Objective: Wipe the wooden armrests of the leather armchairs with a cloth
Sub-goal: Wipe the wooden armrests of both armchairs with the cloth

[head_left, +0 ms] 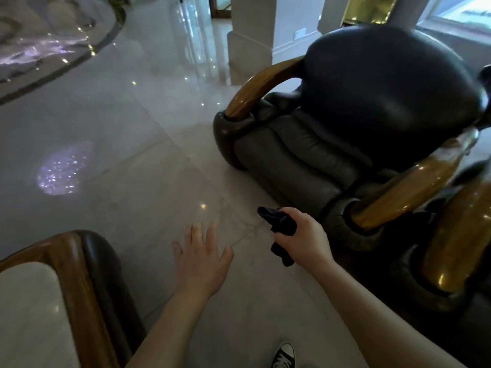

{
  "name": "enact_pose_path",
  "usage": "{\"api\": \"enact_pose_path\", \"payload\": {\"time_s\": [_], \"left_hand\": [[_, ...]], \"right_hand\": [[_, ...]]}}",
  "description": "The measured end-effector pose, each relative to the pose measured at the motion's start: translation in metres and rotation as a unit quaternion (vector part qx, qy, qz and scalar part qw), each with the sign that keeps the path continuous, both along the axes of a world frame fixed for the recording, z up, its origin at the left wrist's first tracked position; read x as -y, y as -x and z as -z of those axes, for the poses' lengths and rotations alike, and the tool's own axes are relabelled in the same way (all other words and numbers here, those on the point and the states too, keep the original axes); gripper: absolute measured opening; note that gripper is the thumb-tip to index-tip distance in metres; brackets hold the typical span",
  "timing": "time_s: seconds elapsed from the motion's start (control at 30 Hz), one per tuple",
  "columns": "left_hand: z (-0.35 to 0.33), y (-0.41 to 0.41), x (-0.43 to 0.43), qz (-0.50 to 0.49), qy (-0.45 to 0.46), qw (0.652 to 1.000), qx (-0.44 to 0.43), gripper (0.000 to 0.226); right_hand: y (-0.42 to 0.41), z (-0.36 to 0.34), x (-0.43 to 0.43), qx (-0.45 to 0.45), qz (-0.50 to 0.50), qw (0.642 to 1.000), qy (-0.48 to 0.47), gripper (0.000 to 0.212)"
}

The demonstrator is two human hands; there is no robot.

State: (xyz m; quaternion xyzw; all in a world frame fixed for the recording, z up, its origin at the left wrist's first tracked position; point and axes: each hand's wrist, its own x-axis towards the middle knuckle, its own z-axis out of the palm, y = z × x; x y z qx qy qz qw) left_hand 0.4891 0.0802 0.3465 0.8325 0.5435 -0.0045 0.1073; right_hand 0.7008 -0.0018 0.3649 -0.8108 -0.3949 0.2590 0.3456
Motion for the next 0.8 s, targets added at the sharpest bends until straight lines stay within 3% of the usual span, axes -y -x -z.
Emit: {"api": "enact_pose_path", "payload": {"time_s": [0.2, 0.3, 0.53, 0.8], "left_hand": [[-0.009, -0.118, 0.006, 0.132, -0.005, 0.991, 0.003, 0.069], [-0.005, -0.13, 0.003, 0.157, -0.009, 0.987, 0.008, 0.07], [0.001, -0.223, -0.01, 0.274, -0.003, 0.961, 0.027, 0.072], [0.007, -0.301, -0.038, 0.405, 0.016, 0.914, 0.036, 0.077]], "right_hand": [[-0.1, -0.008, 0.055, 0.033, 0.125, 0.992, 0.006, 0.052], [-0.109, -0.008, 0.059, 0.038, 0.128, 0.991, 0.011, 0.055], [-0.158, -0.012, 0.089, 0.055, 0.242, 0.968, 0.021, 0.056], [-0.18, -0.016, 0.088, 0.06, 0.352, 0.934, 0.031, 0.054]]}}
